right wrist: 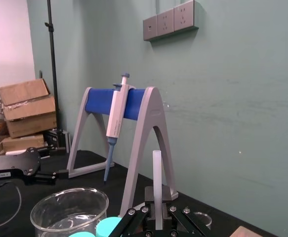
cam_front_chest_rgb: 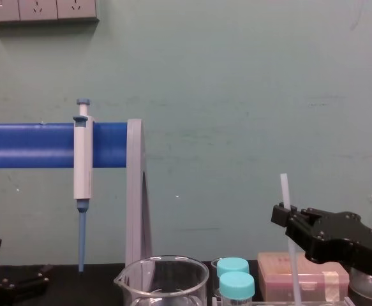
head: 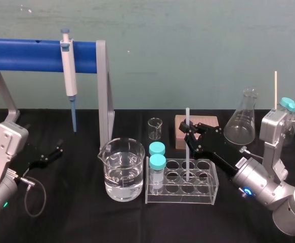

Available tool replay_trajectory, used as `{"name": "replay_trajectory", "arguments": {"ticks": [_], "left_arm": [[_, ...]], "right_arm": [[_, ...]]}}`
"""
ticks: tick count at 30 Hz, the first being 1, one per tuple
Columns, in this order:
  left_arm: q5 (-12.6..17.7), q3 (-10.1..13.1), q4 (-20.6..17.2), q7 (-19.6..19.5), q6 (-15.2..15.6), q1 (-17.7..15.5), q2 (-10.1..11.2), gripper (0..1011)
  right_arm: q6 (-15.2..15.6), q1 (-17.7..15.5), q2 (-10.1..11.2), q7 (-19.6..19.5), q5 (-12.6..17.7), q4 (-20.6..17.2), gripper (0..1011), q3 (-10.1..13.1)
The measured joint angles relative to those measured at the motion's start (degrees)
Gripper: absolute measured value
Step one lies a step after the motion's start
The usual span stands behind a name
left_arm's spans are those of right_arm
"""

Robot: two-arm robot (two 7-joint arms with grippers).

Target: Pick up the stirring rod with one hand, then place it down.

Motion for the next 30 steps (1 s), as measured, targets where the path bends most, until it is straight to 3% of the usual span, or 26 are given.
{"name": "replay_trajectory", "arguments": {"ticks": [19, 30], "left_arm": [[0.0, 0.0, 0.0, 0.0, 0.0, 0.0, 0.0, 1000], [0.0, 0.0, 0.0, 0.0, 0.0, 0.0, 0.0, 1000]], "right_arm": [[1.52, -0.62, -0.22, -1.82, -2.24, -0.05, 72, -0.35], [1.52, -0.62, -0.21, -1.65, -1.95, -0.08, 98, -0.33]]}}
